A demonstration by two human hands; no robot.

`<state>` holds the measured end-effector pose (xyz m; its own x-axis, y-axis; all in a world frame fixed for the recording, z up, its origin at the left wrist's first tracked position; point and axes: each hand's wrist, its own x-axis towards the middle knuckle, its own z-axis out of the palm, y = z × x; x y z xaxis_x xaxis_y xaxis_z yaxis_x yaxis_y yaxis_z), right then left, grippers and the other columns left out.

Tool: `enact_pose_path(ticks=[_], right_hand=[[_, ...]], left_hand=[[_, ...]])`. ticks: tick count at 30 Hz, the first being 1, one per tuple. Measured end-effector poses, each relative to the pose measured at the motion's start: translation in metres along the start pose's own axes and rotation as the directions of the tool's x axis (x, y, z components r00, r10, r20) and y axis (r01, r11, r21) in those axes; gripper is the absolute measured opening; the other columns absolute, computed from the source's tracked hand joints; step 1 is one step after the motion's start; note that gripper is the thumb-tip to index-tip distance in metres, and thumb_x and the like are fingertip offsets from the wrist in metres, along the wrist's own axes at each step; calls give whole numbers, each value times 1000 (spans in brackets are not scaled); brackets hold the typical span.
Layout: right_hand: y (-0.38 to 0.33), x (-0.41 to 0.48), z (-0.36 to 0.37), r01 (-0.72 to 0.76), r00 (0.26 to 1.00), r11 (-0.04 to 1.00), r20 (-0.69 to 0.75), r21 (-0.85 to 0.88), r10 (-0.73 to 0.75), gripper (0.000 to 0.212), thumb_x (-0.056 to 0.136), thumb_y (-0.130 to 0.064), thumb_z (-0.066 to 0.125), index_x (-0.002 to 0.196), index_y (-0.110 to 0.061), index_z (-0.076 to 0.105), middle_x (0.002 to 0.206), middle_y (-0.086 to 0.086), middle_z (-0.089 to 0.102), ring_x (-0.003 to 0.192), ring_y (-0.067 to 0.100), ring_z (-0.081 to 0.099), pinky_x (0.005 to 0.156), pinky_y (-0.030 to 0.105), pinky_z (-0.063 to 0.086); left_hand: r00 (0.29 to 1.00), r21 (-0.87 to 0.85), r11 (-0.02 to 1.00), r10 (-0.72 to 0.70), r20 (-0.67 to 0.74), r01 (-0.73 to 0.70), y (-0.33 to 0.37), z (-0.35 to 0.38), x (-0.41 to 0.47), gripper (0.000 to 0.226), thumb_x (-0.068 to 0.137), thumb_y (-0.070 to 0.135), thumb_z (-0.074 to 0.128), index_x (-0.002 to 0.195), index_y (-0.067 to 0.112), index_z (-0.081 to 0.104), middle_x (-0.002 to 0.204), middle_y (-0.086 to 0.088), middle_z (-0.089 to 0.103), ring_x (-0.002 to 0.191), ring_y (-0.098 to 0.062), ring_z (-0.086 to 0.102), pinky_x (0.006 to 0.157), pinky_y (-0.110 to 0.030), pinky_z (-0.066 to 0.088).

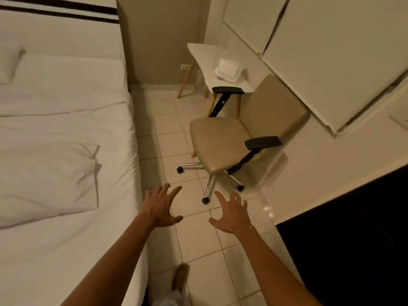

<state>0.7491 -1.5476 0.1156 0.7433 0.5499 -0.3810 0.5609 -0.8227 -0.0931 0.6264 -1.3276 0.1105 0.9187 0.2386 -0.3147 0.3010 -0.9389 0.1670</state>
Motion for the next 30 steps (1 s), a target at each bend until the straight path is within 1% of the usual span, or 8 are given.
enact_pose_path(ticks=[4,8,11,13,18,21,25,30], right_hand=[[-2,71,-23,77,997,997,0,-28,-77,94,80,-63,60,154,-32,12,162,15,8,148,35,10,118,58,14],[-5,144,-53,104,995,995,-4,-12,-104,94,76,-64,62,152,-33,17,156,12,16,143,35,22,113,53,29],[-28,205,-83,124,992,992,-10,-37,-125,93,76,-63,61,152,-36,15,156,13,15,139,34,23,113,52,27],[-46,237,-98,174,985,980,9,-96,-174,94,76,-64,60,152,-37,13,157,14,14,140,36,22,114,54,24],[-102,331,-123,330,944,931,65,-153,-324,99,74,-67,60,154,-39,9,161,11,10,145,35,15,116,54,19],[-144,390,-133,437,899,880,105,-188,-424,99,74,-67,61,154,-39,9,162,12,8,147,37,11,117,55,18],[-211,454,-149,589,808,780,162,-211,-566,100,76,-67,61,155,-39,6,163,14,3,149,38,5,119,59,11],[-299,498,-155,765,643,591,243,-255,-727,104,75,-70,62,155,-38,5,163,17,5,149,38,2,118,60,8]], left_hand=[[998,17,998,-55,-4,55,-26,-17,63,101,74,74,52,153,31,6,159,-12,18,141,-32,25,111,-56,26],[997,-12,997,-81,15,81,-56,-43,119,101,74,74,53,153,30,7,160,-12,16,143,-33,22,113,-58,24],[989,-16,989,-146,1,146,-86,-69,159,100,75,73,53,153,32,6,160,-11,14,144,-32,20,113,-58,22],[986,-36,986,-165,2,165,-105,-82,173,99,75,72,54,152,32,7,160,-12,15,145,-32,19,113,-58,22],[946,-72,944,-324,-29,321,-166,-97,202,99,76,74,51,153,32,6,160,-12,14,144,-34,20,114,-61,18],[892,-73,891,-451,-31,448,-207,-98,210,99,74,76,50,152,32,8,158,-12,18,141,-33,25,110,-59,24],[782,-118,777,-623,-4,619,-256,-103,214,101,72,78,49,152,32,9,157,-12,20,140,-33,27,107,-57,27],[626,-220,613,-780,-12,759,-305,-103,207,100,73,79,48,152,32,8,159,-12,17,143,-32,22,109,-55,24]])
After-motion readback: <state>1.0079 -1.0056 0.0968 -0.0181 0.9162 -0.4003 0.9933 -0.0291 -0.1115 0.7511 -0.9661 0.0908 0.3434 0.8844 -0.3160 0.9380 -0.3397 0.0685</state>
